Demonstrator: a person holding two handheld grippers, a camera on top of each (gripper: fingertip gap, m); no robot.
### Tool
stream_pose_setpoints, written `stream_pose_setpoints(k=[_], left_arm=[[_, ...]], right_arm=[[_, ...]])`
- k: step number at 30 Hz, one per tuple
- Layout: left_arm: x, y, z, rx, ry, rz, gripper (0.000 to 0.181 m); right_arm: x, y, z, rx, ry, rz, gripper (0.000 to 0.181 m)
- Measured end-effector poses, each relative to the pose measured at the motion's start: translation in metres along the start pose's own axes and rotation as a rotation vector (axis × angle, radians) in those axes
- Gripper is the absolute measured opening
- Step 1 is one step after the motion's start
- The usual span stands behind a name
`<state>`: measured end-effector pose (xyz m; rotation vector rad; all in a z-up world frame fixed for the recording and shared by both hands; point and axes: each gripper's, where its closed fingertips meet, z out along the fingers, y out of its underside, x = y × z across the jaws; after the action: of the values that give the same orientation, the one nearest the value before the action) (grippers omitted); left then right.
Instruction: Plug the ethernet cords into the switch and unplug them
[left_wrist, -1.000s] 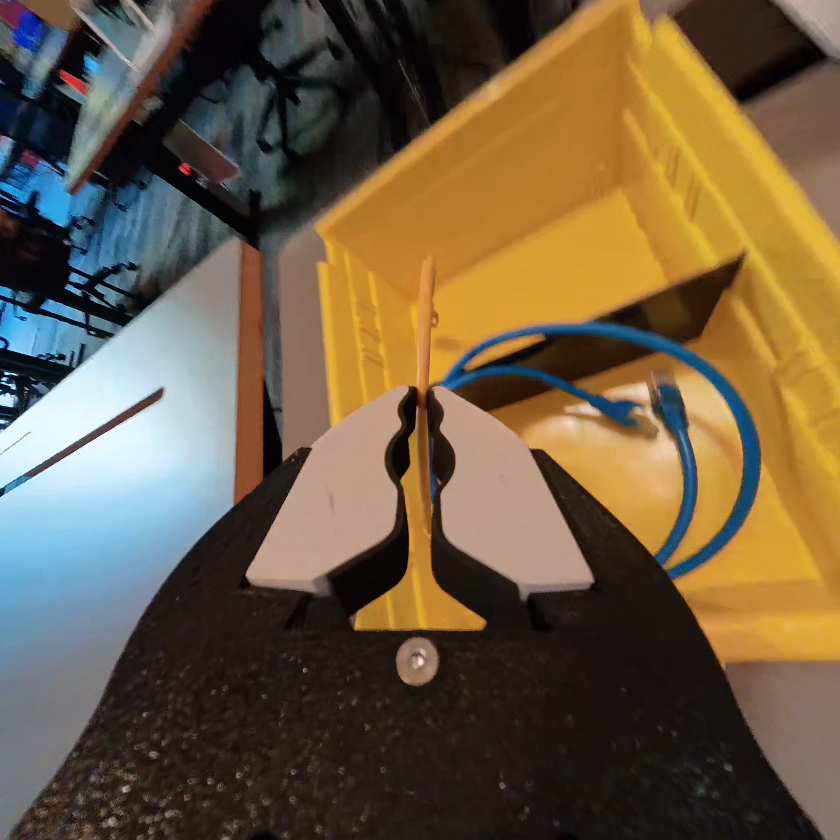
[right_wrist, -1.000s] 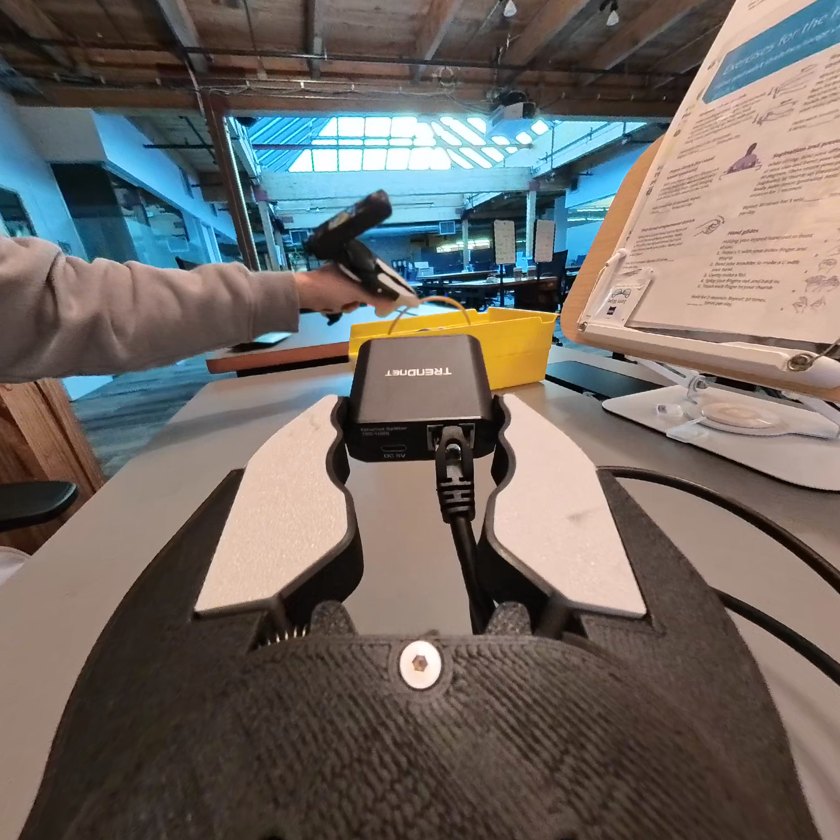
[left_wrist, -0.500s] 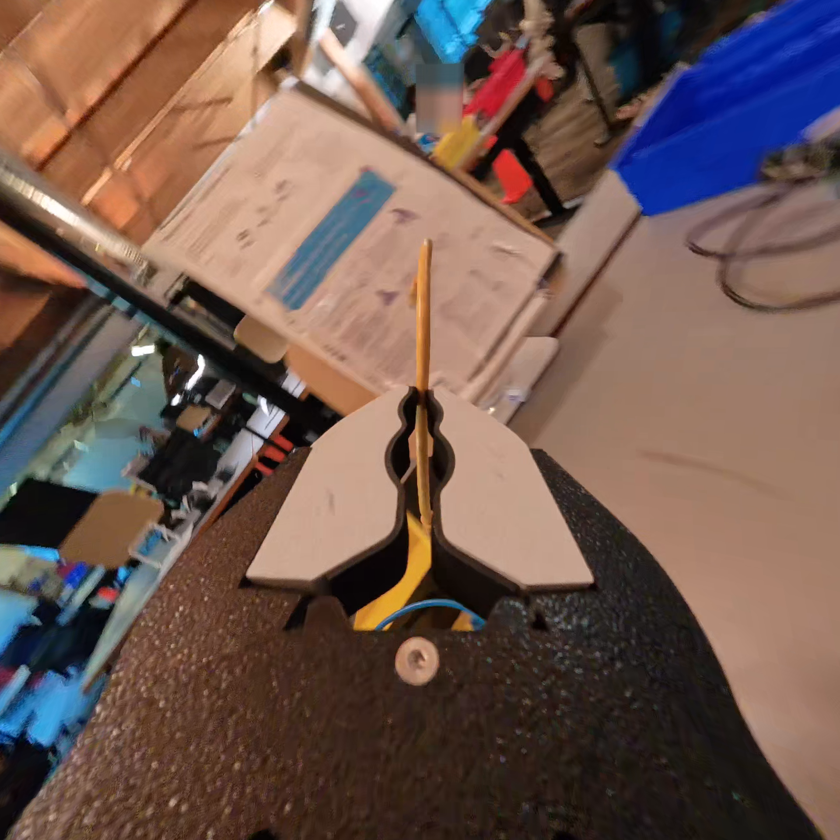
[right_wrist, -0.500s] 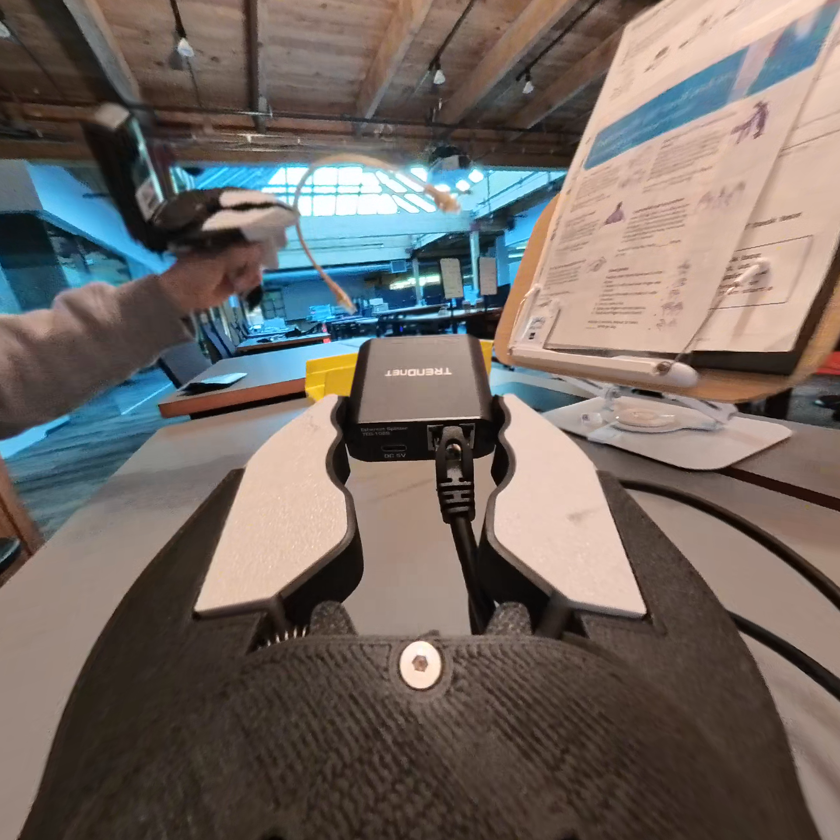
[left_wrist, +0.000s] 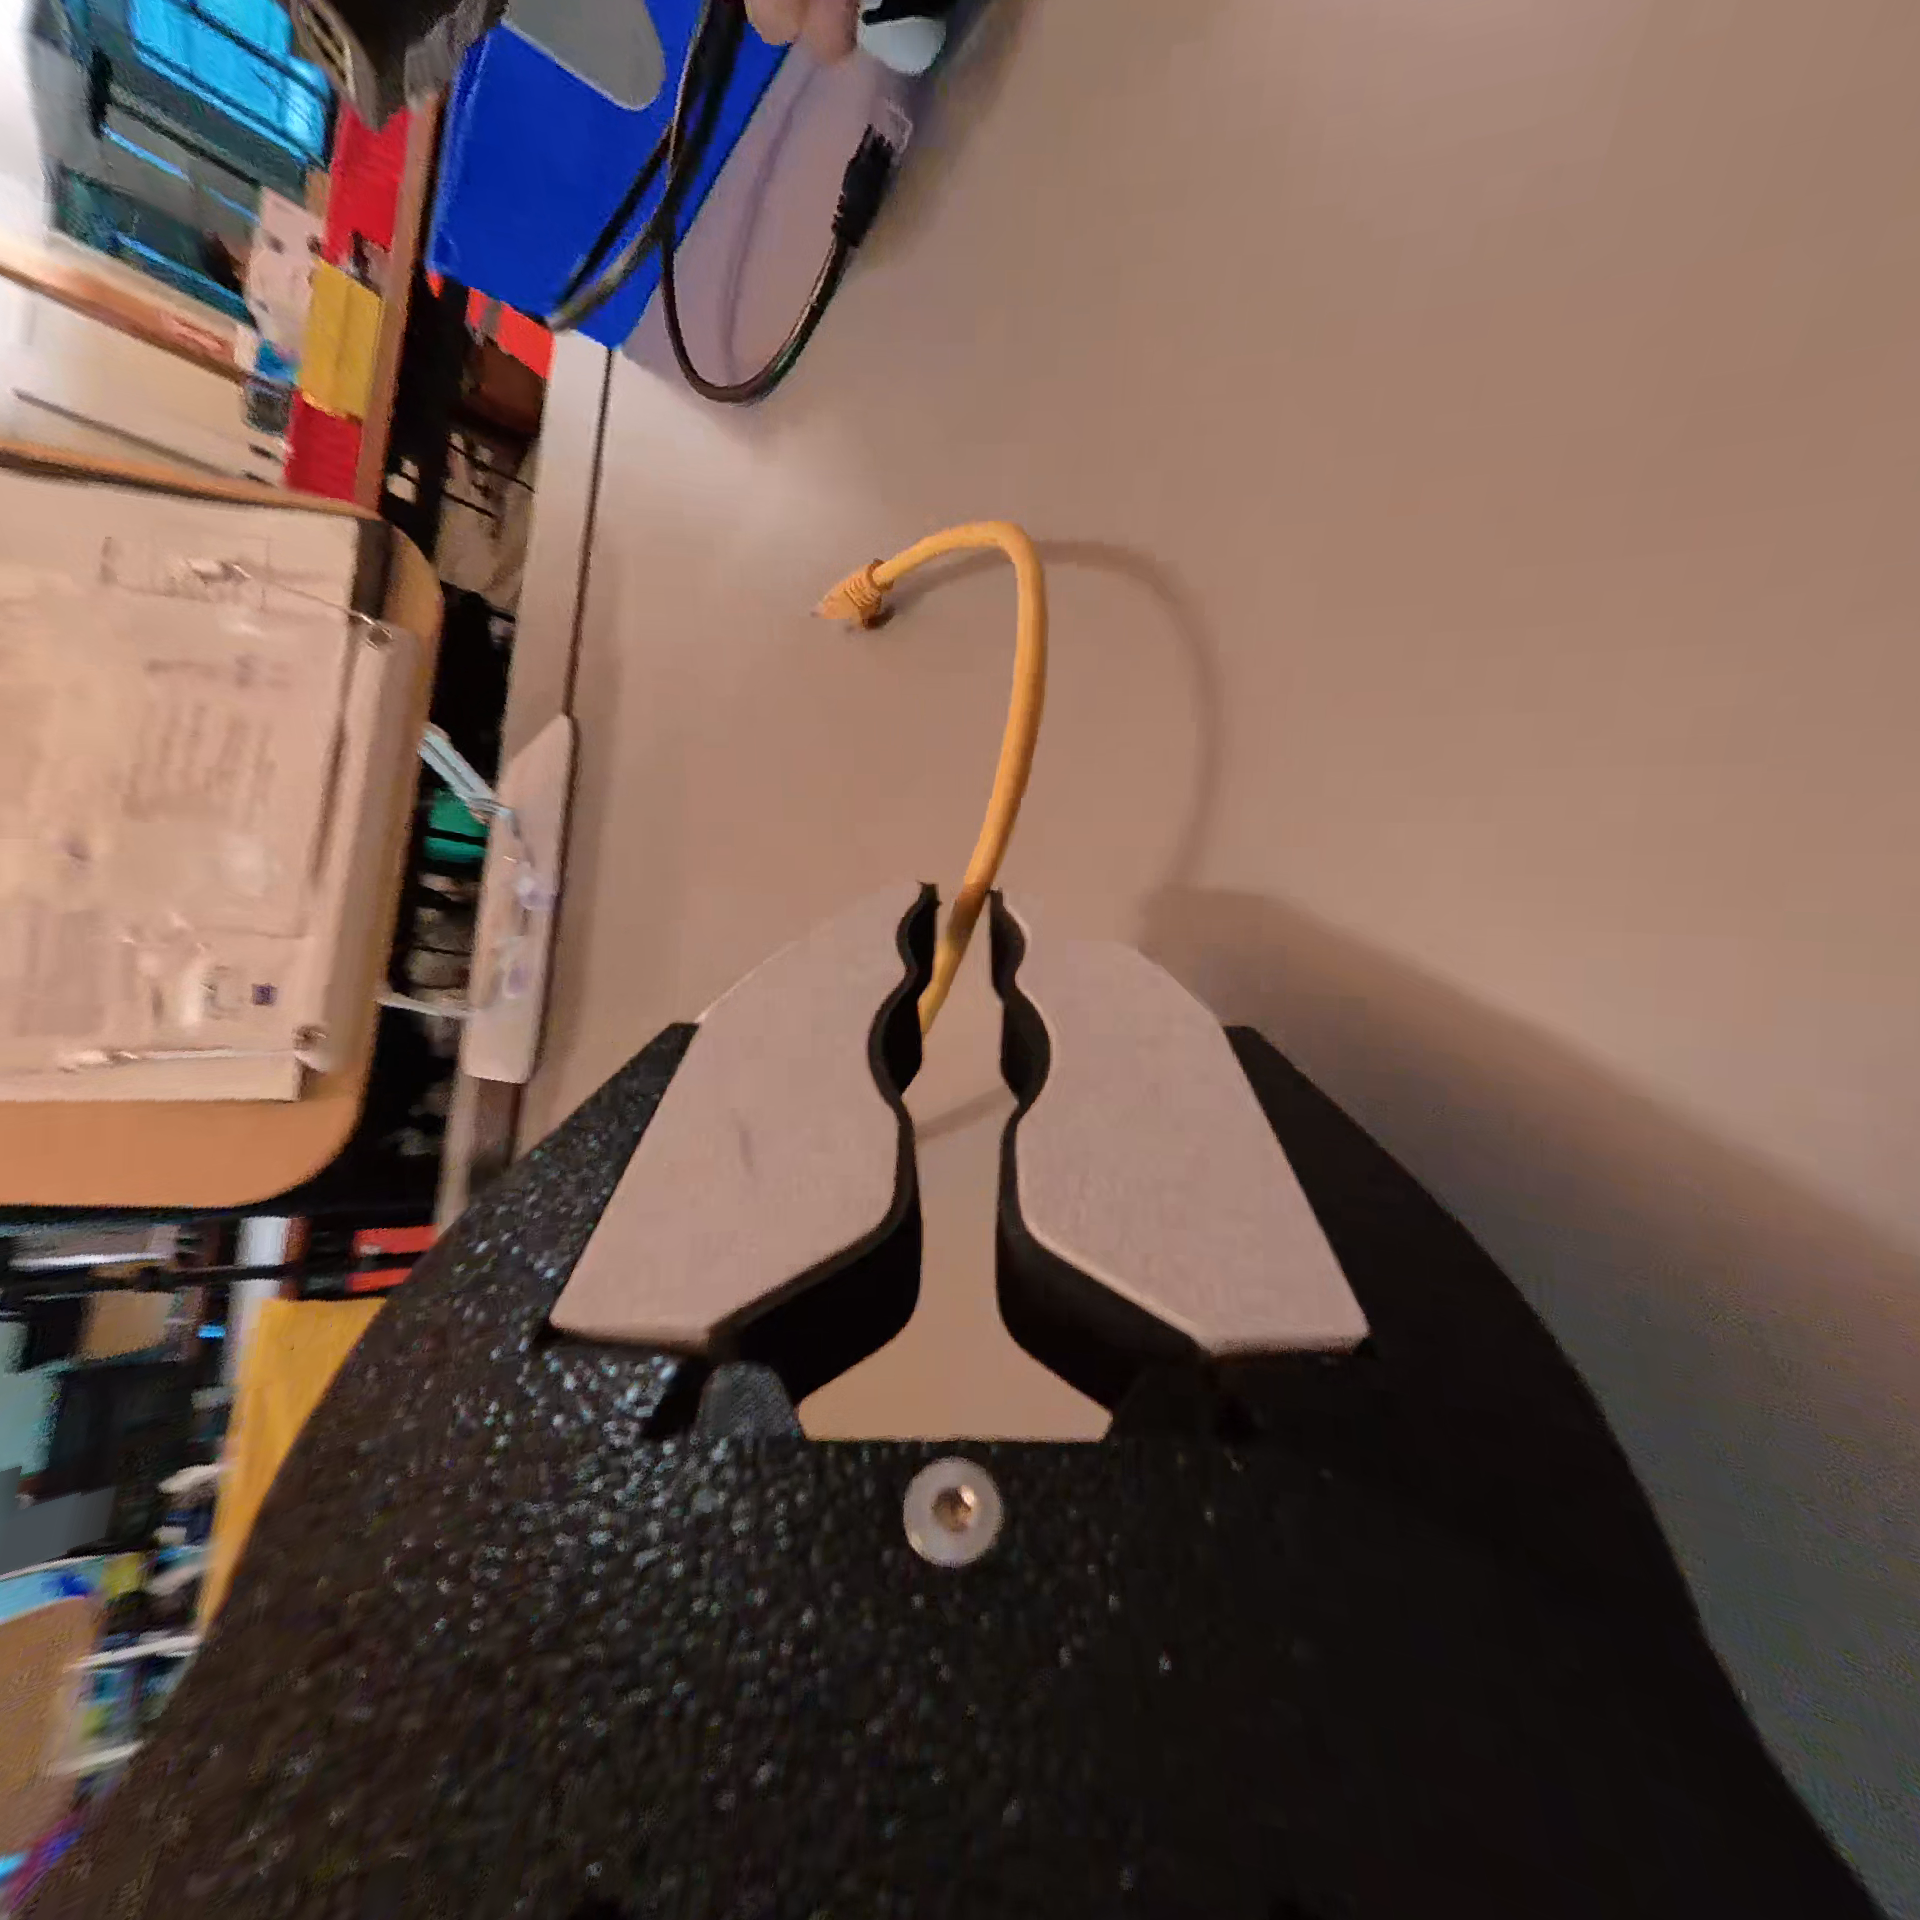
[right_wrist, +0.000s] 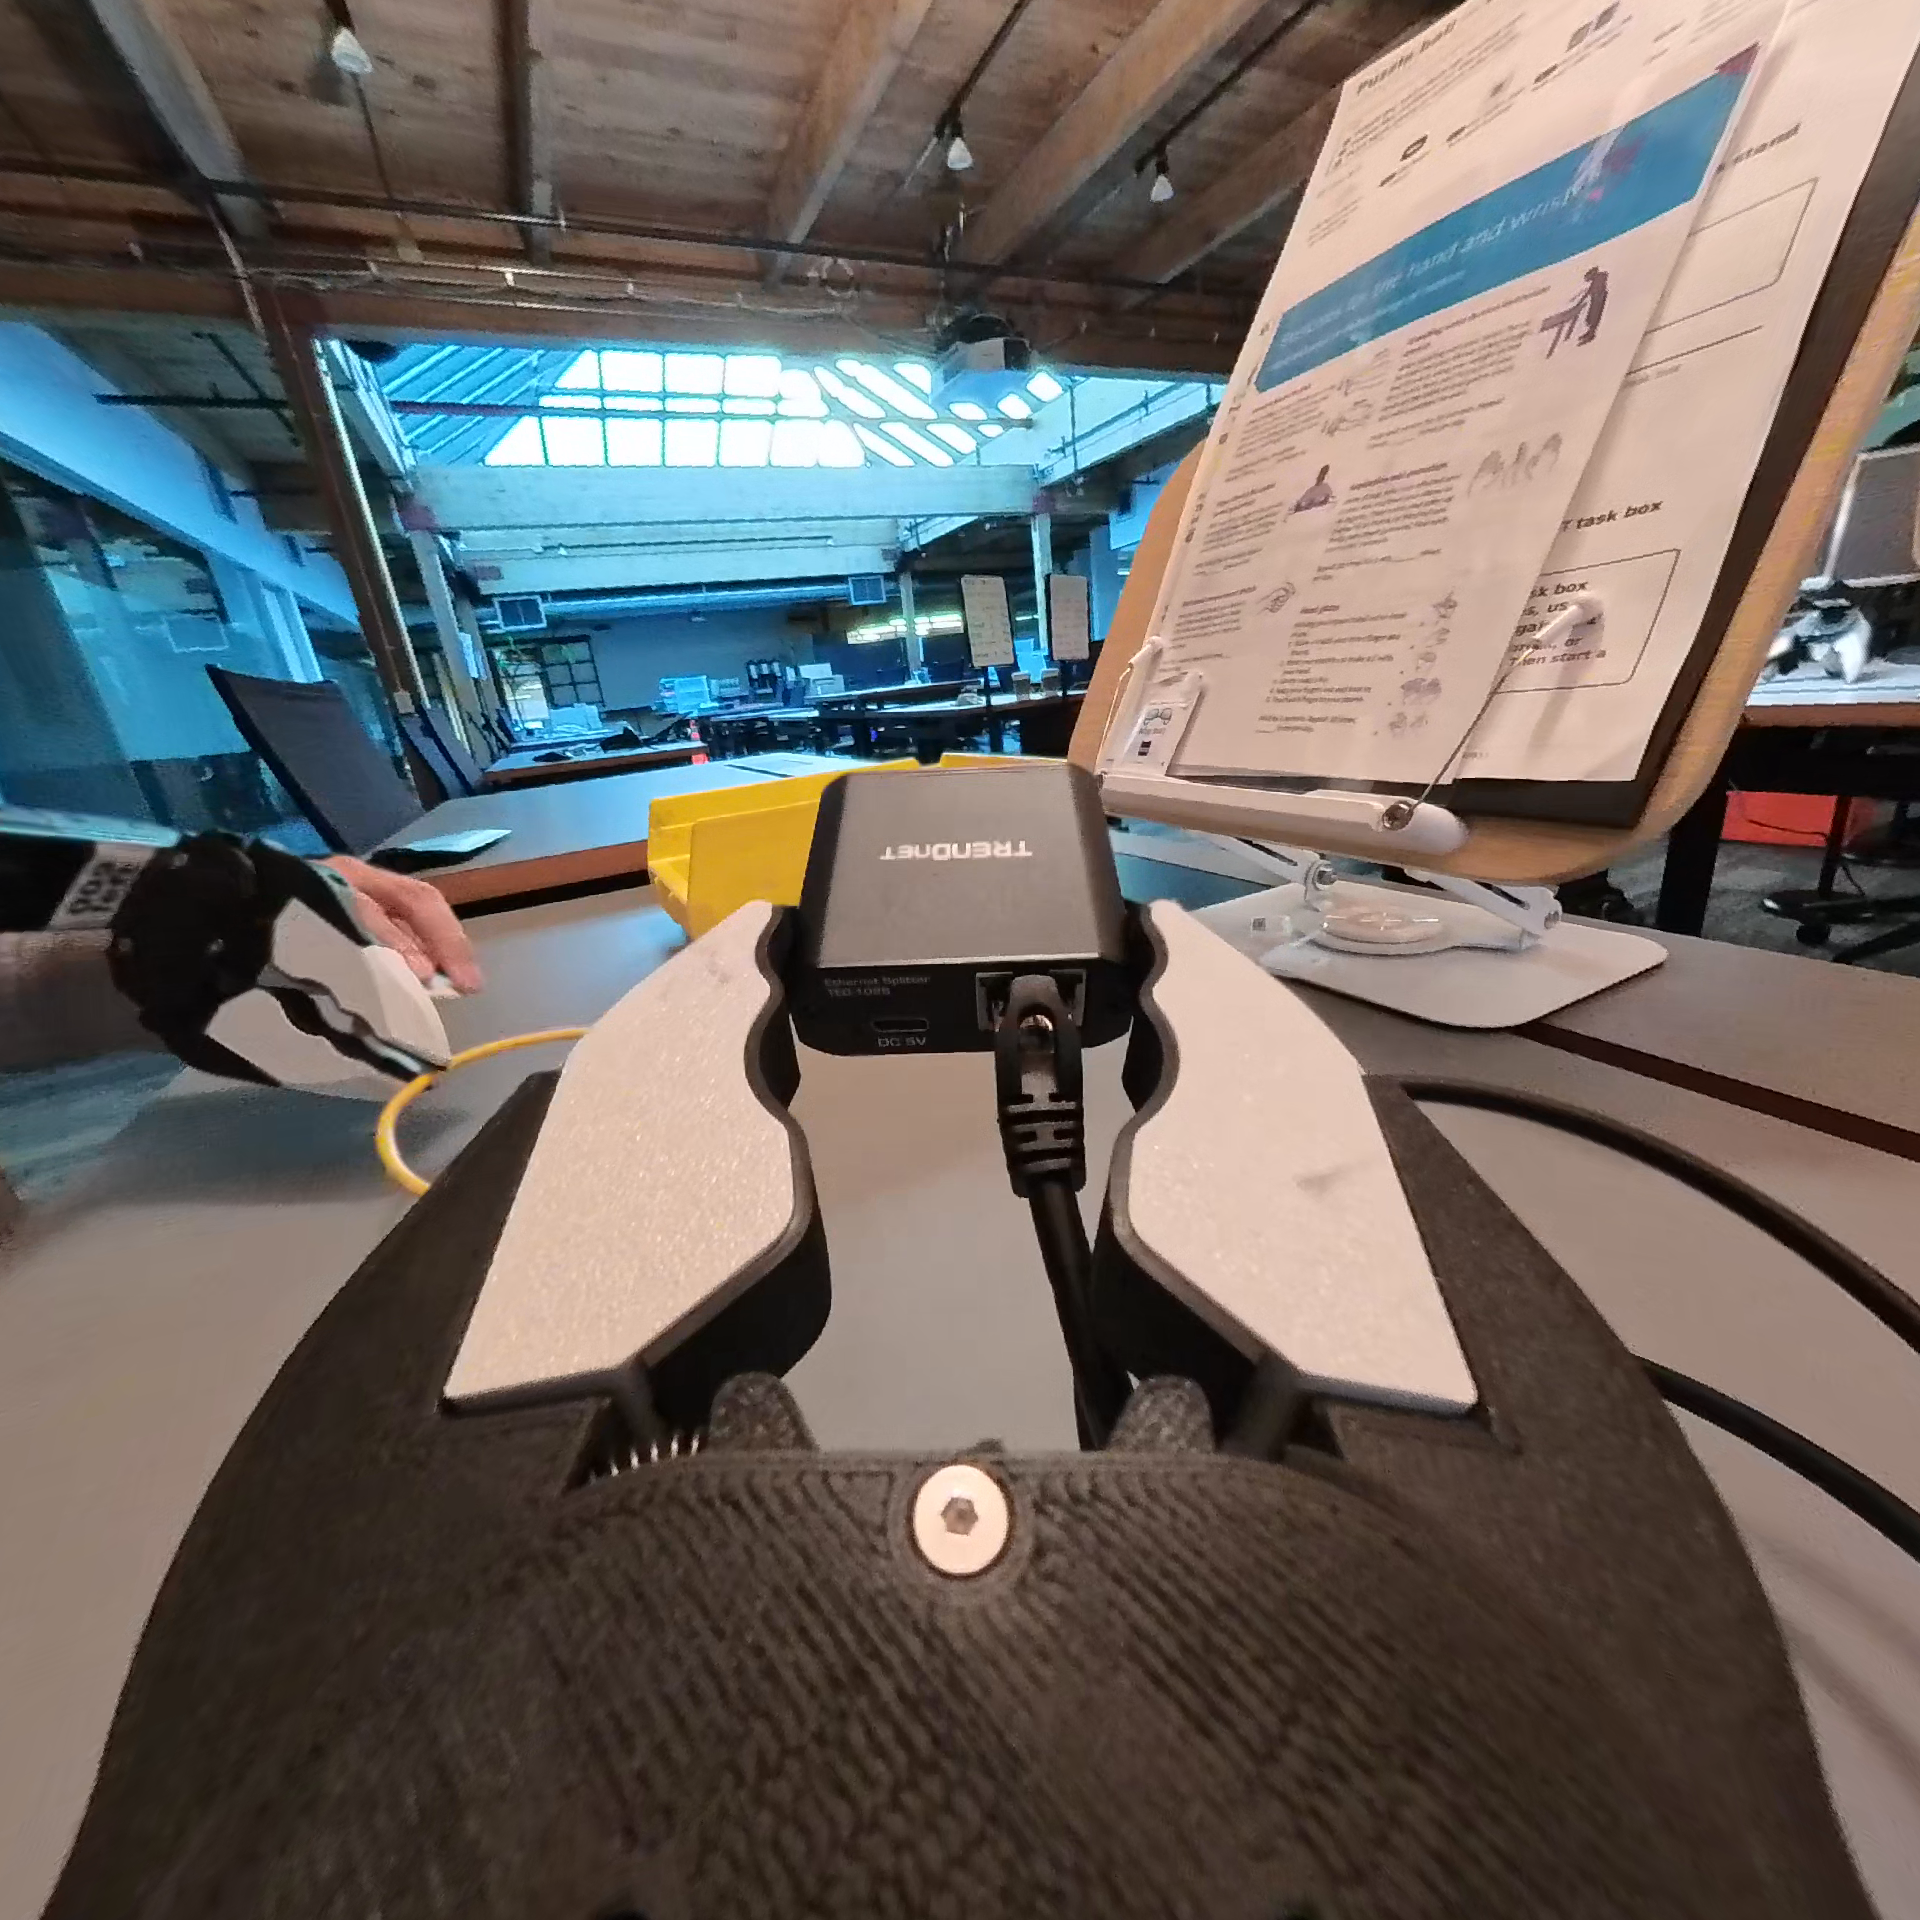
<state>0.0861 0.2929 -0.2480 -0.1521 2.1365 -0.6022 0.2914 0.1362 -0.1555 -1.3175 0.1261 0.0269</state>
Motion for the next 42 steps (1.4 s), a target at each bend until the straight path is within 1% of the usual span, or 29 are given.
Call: stream_pose_setpoints(k=[1,2,3,5,7,9,10,12,14,16,17,19,21,22,24,29,31,35,38,40,42], left_arm=[[0.001,0.002,-0.002,-0.003,0.018,-0.052,0.021],[0.002,0.004,-0.003,-0.009,0.033,-0.11,0.038],[0.003,0.005,-0.005,-0.014,0.058,-0.169,0.044],[0.004,0.01,-0.009,-0.024,0.101,-0.293,0.046],[-0.005,0.011,-0.012,-0.006,0.089,-0.431,0.044],[-0.019,0.002,-0.015,0.043,0.068,-0.589,0.043],[-0.026,0.001,-0.015,0.043,0.049,-0.665,0.04],[-0.035,0.011,-0.013,-0.027,0.013,-0.797,0.041],[-0.038,0.039,-0.014,-0.183,-0.057,-0.903,0.038],[-0.029,0.066,-0.016,-0.321,-0.07,-1.032,0.039],[-0.026,0.071,-0.014,-0.328,-0.068,-1.121,0.039],[-0.025,0.068,-0.004,-0.258,-0.036,-1.304,0.039],[-0.026,0.065,0.005,-0.233,-0.007,-1.419,0.039],[-0.025,0.063,0.009,-0.239,0.012,-1.441,0.04],[-0.023,0.062,0.016,-0.297,0.013,-1.447,0.039],[-0.021,0.068,0.021,-0.478,-0.091,-1.323,0.035],[-0.019,0.07,0.022,-0.528,-0.127,-1.282,0.034],[-0.02,0.075,0.022,-0.572,-0.198,-1.193,0.025],[-0.022,0.082,0.019,-0.579,-0.246,-1.14,0.011],[-0.023,0.082,0.02,-0.557,-0.247,-1.143,0.012],[-0.023,0.081,0.022,-0.53,-0.247,-1.163,0.02]], right_arm=[[0.001,-0.001,-0.001,0.007,0.002,0.005,0.061],[0.002,-0.002,-0.002,0.014,0.004,0.011,0.061],[0.002,-0.002,-0.002,0.02,0.006,0.014,0.061],[0.002,-0.003,-0.002,0.021,0.008,0.014,0.061],[0.002,-0.002,-0.002,0.017,0.006,0.012,0.061],[0.002,-0.002,-0.002,0.016,0.004,0.012,0.061],[0.001,-0.002,-0.002,0.015,0.0,0.012,0.061],[0.001,-0.002,-0.001,0.013,-0.002,0.01,0.061],[-0.001,-0.001,-0.001,0.011,-0.007,0.003,0.061],[-0.002,-0.001,0.0,0.004,-0.013,0.0,0.061],[-0.003,0.0,0.0,-0.002,-0.02,0.0,0.061],[-0.006,0.001,0.0,-0.006,-0.049,0.003,0.061],[-0.008,-0.001,-0.001,0.004,-0.075,0.014,0.061],[-0.009,-0.002,-0.002,0.013,-0.089,0.021,0.061],[-0.012,-0.004,-0.004,0.033,-0.12,0.033,0.061],[-0.022,-0.011,-0.012,0.086,-0.24,0.096,0.061],[-0.023,-0.013,-0.014,0.104,-0.267,0.122,0.061],[-0.026,-0.013,-0.014,0.101,-0.291,0.117,0.062],[-0.031,-0.011,-0.013,0.083,-0.306,0.096,0.061],[-0.033,-0.008,-0.011,0.064,-0.309,0.082,0.061],[-0.036,-0.005,-0.008,0.034,-0.305,0.065,0.061]])
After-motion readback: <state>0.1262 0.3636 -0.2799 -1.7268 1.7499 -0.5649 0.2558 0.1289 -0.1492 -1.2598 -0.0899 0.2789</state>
